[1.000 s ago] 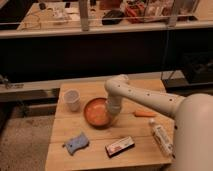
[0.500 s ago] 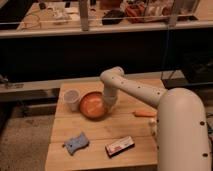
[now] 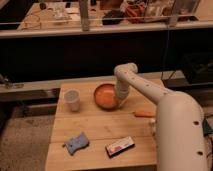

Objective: Drag the ceramic bowl in a circle

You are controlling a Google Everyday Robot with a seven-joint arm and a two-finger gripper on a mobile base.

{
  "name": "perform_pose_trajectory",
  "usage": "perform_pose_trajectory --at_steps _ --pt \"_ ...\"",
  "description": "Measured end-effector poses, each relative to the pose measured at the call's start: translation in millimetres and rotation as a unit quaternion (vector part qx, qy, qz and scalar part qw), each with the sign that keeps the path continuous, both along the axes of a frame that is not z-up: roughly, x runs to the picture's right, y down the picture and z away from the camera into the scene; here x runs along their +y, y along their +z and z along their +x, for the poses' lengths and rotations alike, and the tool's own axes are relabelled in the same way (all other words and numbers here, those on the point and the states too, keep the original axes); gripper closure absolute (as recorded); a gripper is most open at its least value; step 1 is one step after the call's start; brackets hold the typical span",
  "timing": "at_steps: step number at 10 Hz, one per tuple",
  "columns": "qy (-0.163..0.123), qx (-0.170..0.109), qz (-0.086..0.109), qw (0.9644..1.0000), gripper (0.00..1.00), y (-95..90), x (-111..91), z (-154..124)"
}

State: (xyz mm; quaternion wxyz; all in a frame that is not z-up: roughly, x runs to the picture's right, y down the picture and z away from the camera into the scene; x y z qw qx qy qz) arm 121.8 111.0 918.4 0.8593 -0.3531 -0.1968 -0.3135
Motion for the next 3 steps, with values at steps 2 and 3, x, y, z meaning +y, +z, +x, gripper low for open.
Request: perform_pose_trajectory --at_steps 2,3 --pt "0.023 0.028 -0.003 0.9994 1.0 -18.5 15 36" --pt "0.032 0.04 -0.004 0.9987 1.0 -35.0 28 48"
